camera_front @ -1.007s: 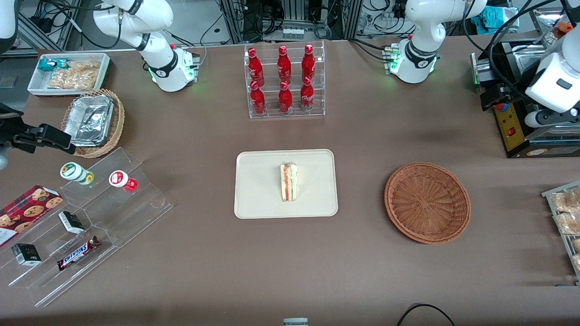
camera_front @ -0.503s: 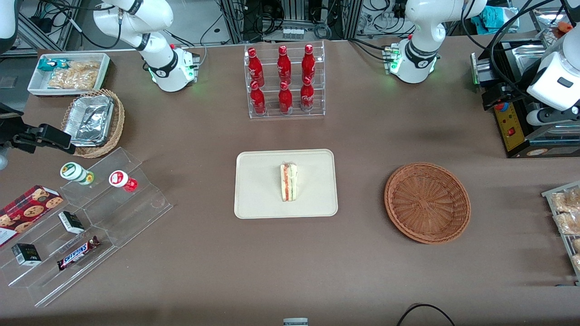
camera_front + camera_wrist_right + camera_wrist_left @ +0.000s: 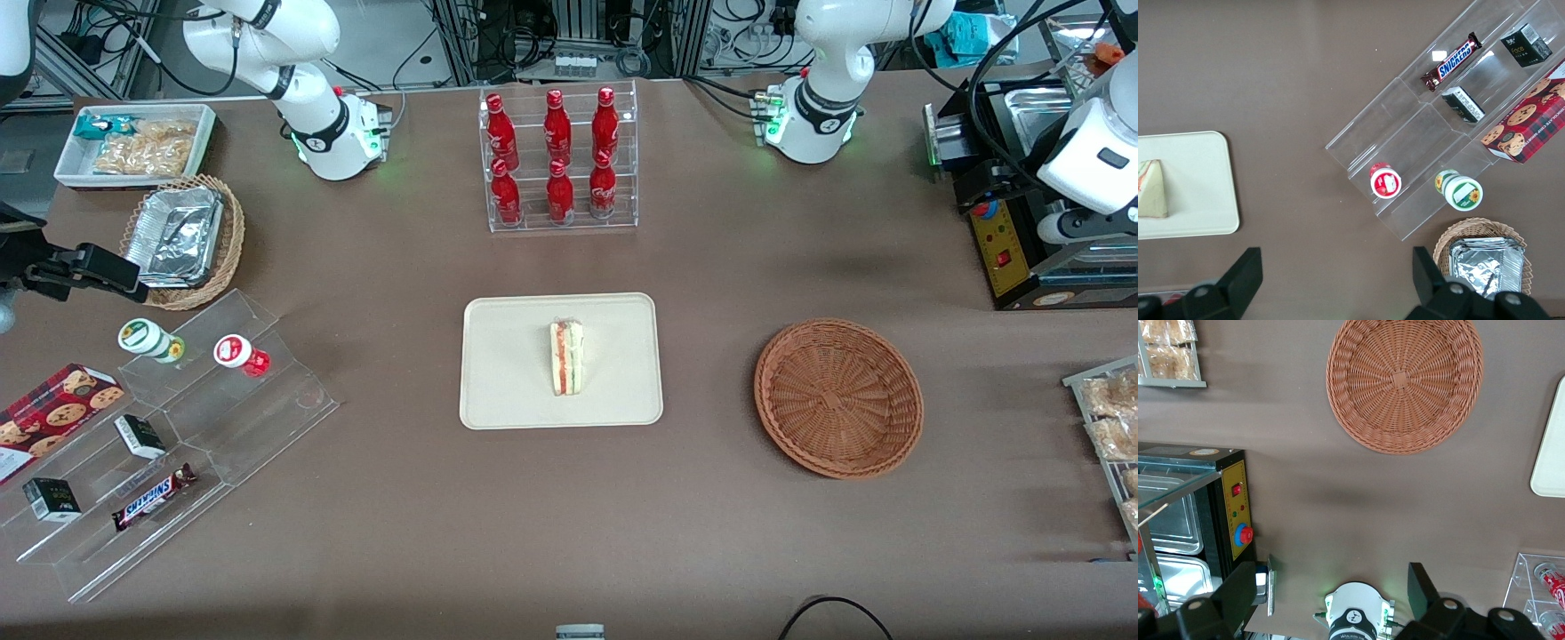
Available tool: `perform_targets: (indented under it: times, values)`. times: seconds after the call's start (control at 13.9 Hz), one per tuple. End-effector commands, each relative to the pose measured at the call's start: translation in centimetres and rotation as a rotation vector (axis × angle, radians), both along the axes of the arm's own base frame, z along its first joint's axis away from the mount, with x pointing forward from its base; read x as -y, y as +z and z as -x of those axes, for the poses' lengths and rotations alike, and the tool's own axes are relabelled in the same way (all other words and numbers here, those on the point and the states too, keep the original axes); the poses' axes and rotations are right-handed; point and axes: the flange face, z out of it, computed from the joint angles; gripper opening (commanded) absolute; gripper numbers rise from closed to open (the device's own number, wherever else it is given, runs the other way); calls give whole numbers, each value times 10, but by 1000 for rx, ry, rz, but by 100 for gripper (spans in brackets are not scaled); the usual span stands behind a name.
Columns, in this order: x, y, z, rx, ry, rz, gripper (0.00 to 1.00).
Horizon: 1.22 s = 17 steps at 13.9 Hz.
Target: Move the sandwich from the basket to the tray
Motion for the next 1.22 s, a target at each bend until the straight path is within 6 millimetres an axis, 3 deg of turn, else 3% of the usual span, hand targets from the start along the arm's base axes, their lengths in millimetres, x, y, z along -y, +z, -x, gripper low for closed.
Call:
perform_targets:
  times: [0.0,0.22,0.5,1.15]
  values:
    - [2,10,1,2,17,21,100]
    - [10,19,-4,30,157,56,100]
    - [15,28,-3,43,158,54,100]
    - [19,20,-3,8,200,43,100]
